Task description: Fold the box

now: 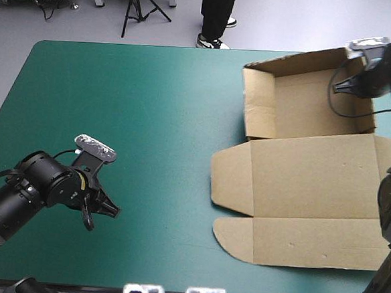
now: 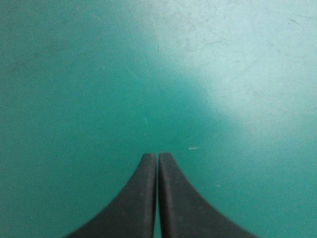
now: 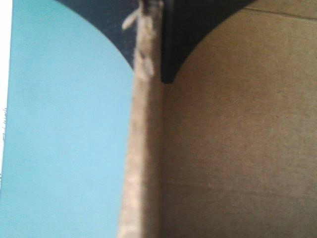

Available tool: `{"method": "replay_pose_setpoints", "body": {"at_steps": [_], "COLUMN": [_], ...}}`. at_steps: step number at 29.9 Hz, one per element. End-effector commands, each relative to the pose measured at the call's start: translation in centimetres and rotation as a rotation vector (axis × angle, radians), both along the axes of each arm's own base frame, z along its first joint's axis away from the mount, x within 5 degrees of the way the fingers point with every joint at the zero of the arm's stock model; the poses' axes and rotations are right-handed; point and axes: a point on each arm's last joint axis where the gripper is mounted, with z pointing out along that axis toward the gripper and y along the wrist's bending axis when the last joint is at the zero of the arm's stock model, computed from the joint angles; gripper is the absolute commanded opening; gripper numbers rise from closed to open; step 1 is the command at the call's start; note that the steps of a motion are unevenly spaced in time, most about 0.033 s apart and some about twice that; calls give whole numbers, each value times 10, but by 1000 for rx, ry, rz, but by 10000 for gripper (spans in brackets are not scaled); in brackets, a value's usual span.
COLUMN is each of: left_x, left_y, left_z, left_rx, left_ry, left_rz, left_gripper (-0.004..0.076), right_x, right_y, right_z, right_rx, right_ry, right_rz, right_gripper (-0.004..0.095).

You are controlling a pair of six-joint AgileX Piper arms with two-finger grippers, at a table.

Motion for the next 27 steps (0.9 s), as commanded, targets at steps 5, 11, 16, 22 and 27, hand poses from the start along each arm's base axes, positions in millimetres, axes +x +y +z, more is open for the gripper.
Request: {"method": "replay_pose_setpoints", "body": {"at_steps": [5, 11, 16, 22, 27], "left_x": [0, -1, -2, -2, -1], "left_y": [2, 2, 3, 3, 2], "left_z": [10, 10, 10, 10, 10], "left_rx": [-15, -10, -4, -4, -8], "left_ry": [-49, -35, -26, -26, -41], "left_rz": [7, 11, 13, 13, 10], "left_gripper": [-1, -2, -3, -4, -5], "right_x": [-19, -16, -14, -15, -20], "right_y": [-90, -108, -113, -118, -129], "right_z": [-9, -31, -30, -29, -23], "right_rx": [44, 87, 15, -6, 7], "right_ry": [62, 109, 82, 85, 45], "right_rz": [-170, -207, -202, -175, -244], "right_gripper": [-17, -18, -1, 421, 845]}}
